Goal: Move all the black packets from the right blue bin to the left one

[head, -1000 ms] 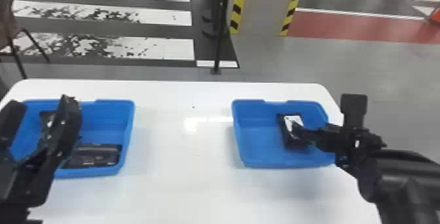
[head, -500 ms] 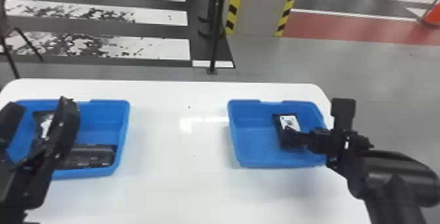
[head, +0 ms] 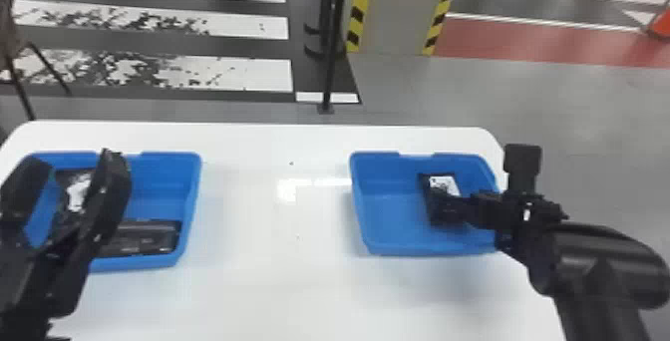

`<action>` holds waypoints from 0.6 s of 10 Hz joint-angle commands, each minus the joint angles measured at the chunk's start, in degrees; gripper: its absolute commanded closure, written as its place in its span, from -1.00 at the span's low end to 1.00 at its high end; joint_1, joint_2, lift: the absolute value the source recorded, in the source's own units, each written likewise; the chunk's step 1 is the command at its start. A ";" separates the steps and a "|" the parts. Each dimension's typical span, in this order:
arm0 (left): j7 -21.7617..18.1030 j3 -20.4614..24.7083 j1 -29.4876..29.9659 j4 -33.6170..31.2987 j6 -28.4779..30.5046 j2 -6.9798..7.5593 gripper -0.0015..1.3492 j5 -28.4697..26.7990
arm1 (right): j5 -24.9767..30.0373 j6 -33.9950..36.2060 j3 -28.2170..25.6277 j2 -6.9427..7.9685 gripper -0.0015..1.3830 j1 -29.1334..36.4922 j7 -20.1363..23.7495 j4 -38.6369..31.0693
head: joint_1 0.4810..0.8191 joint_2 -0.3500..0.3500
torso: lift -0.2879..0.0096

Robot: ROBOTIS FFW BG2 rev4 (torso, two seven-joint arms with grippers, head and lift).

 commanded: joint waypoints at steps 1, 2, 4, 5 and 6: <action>-0.03 -0.04 0.00 0.02 0.11 0.00 -0.77 0.34 | -0.10 0.01 0.06 0.16 -0.87 -0.64 0.00 1.75 | 0.27 -0.48 | -0.01; -0.12 -0.04 0.00 0.16 0.11 0.00 -0.77 0.57 | -0.55 0.15 0.06 0.16 -0.86 -1.06 0.00 3.16 | 0.27 -0.47 | -0.01; -0.12 -0.04 -0.14 0.30 0.11 0.00 -0.77 0.91 | -1.13 0.15 0.40 0.16 -0.86 -1.62 0.08 4.42 | 0.27 -0.47 | -0.01; -0.21 -0.04 -0.14 0.30 0.11 0.00 -0.76 0.91 | -1.35 0.15 0.86 0.16 -0.76 -1.90 0.26 4.84 | 0.27 -0.46 | -0.01; -0.21 -0.04 -0.14 0.30 0.11 0.00 -0.77 0.91 | -1.70 0.15 0.86 0.08 -0.29 -2.89 1.49 6.53 | 0.27 -0.45 | -0.01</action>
